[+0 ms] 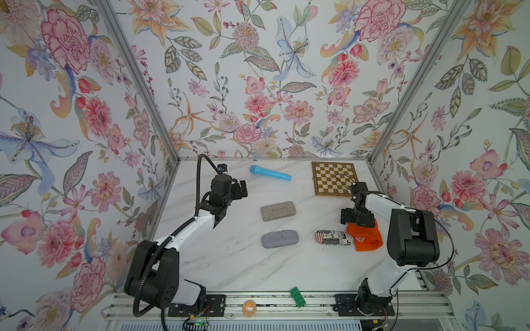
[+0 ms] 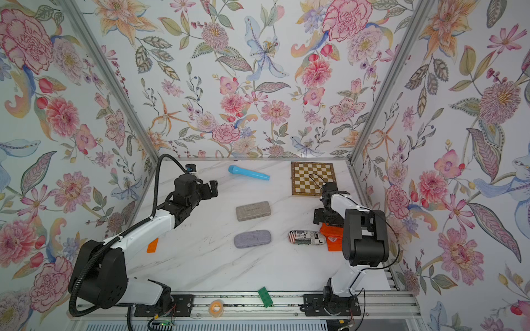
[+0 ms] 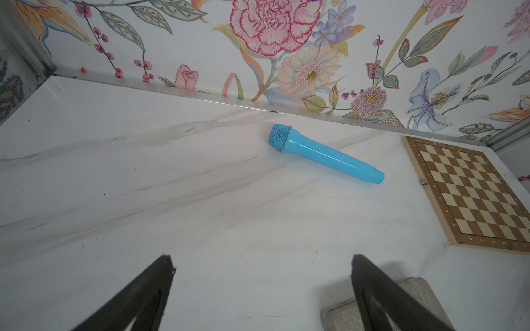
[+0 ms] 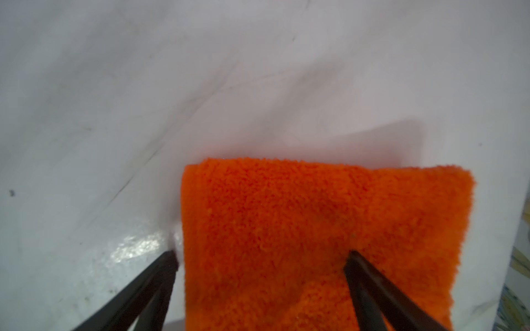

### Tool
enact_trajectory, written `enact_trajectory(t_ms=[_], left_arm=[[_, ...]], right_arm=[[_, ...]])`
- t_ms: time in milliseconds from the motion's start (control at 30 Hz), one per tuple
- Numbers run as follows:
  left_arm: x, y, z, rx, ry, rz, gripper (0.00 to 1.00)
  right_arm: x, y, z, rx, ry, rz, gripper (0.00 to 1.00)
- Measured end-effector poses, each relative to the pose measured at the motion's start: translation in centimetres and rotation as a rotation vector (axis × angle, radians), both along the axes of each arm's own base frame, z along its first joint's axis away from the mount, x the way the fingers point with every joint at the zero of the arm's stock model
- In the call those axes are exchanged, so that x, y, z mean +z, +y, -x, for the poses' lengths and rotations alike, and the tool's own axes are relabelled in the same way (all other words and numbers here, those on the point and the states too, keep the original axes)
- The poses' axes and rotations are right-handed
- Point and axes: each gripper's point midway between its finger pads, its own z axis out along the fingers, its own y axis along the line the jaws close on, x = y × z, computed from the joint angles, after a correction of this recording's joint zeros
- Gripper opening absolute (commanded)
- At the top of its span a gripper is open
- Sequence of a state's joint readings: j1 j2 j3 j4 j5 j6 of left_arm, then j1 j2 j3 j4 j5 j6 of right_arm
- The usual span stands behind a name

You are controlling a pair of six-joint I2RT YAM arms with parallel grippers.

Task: Wipe the eyeglass case
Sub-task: Pick up the cleaning item at the center of the board.

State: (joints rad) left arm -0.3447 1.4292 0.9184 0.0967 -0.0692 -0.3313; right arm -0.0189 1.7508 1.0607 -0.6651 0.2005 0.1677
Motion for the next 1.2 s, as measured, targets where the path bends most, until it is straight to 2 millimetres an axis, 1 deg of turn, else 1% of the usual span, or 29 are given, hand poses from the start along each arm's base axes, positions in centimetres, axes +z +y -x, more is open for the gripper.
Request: enact_trajectory(t_ms=[100,133,167,200,267,333,400,433,500,633,733,833,867,900,967,1033,1100,1200], left_arm=[[0.0,-0.1,0.0,-0.004,0.0,0.002,0.99],[0.0,-0.1,0.0,-0.006,0.0,0.003,0.99],[0.0,-0.1,0.0,-0.006,0.0,0.003,0.99],[0.0,-0.1,0.0,-0.007,0.0,0.003,0.99],[0.1,-0.1,0.0,-0.007,0.0,0.003,0.98],[0.3,-0.2,0.0,-0.01,0.003,0.002,0.97],[0.8,-0.4,-0.1,-0.018,-0.001,-0.007,0.97],[1.1,-0.5,-0.2,-0.023,-0.006,-0.011,0.97],[2.0,-0.7,-0.4,-0.032,-0.019,-0.024,0.97],[3.0,-1.6,-0.4,-0.061,-0.037,-0.049,0.97],[3.6,-2.7,-0.1,-0.101,-0.038,-0.078,0.96],[4.8,-4.9,0.3,-0.178,-0.056,-0.108,0.92],[5.3,-6.1,0.6,-0.222,-0.064,-0.118,0.92],[5.7,-7.4,0.9,-0.268,-0.07,-0.124,0.92],[6.3,-10.1,1.7,-0.378,-0.079,-0.133,0.93],[6.6,-13.1,3.0,-0.495,-0.094,-0.143,0.94],[6.6,-15.9,4.5,-0.614,-0.109,-0.158,0.95],[6.2,-20.3,7.2,-0.798,-0.114,-0.151,0.95]], right_arm=[[-0.1,-0.3,0.2,-0.012,0.002,0.002,0.72],[-0.1,-0.4,0.3,-0.017,0.002,0.005,0.65],[-0.1,-0.5,0.3,-0.016,0.004,0.012,0.55],[-0.1,-0.7,0.4,-0.018,0.005,0.021,0.51],[-0.2,-0.9,0.6,-0.02,0.004,0.035,0.38],[-0.3,-1.2,0.8,-0.025,0.001,0.049,0.31],[-0.2,-1.5,0.9,-0.036,-0.009,0.057,0.18],[-0.2,-1.7,1.0,-0.039,-0.014,0.06,0.13],[0.0,-1.9,0.9,-0.04,-0.022,0.068,0.0],[0.4,-2.3,0.9,-0.049,-0.035,0.072,0.0],[1.5,-2.7,0.9,-0.061,-0.06,0.074,0.0],[4.7,-2.9,0.2,-0.064,-0.129,0.074,0.0],[6.4,-3.0,-0.4,-0.064,-0.171,0.075,0.0],[7.7,-2.9,-0.8,-0.064,-0.205,0.071,0.0],[11.6,-2.7,-2.2,-0.063,-0.311,0.046,0.0],[14.5,-2.4,-2.9,-0.06,-0.39,0.013,0.0],[17.1,-2.1,-3.1,-0.056,-0.459,-0.028,0.0],[19.2,-1.4,-3.0,-0.054,-0.517,-0.105,0.0]])
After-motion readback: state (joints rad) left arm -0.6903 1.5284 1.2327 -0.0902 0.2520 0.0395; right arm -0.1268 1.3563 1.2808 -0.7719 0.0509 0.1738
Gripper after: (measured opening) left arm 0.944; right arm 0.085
